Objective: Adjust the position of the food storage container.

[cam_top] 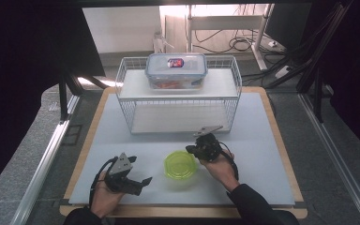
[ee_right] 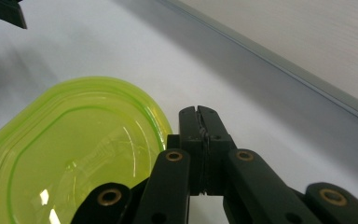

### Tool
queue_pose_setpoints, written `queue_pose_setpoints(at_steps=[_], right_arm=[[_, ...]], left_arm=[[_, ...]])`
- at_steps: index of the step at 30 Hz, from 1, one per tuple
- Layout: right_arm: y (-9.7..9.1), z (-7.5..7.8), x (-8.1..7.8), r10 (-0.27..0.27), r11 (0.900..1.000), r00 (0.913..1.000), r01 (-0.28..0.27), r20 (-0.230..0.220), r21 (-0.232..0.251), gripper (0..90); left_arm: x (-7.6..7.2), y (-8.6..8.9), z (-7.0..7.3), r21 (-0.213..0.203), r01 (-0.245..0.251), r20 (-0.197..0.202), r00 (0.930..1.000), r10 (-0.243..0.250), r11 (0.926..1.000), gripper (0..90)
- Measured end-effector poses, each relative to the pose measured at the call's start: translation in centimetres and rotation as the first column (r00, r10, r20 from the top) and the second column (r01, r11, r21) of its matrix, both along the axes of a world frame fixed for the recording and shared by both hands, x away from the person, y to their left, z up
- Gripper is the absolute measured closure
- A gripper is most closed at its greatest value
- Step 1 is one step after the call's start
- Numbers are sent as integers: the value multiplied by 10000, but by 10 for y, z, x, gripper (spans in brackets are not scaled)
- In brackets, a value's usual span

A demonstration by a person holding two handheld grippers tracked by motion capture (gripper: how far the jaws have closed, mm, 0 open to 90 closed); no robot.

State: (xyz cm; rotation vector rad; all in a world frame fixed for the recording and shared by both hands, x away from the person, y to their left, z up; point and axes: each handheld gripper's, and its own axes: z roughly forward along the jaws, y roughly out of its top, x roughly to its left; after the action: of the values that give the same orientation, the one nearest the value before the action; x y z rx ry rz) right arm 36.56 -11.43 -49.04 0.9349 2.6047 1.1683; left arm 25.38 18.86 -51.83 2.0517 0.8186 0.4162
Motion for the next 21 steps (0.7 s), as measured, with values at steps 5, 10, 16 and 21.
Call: queue_pose_setpoints(at_steps=[5,10,16,21], right_arm=[[14,-1,3,231,9997,9997,-231,106,11,900],[12,0,4,213,9996,9992,-207,337,-167,847],[-9,3,2,-102,9997,9994,109,335,-225,649],[-26,6,-4,-364,9985,9980,384,511,-389,469]], left_arm=[[0,0,0,12,-14,8,10000,14,10000,40],[0,2,1,-15,-84,9,10000,84,10000,41],[0,3,1,77,-166,9,9999,166,9998,42],[-1,4,0,199,-239,25,9997,239,9995,42]])
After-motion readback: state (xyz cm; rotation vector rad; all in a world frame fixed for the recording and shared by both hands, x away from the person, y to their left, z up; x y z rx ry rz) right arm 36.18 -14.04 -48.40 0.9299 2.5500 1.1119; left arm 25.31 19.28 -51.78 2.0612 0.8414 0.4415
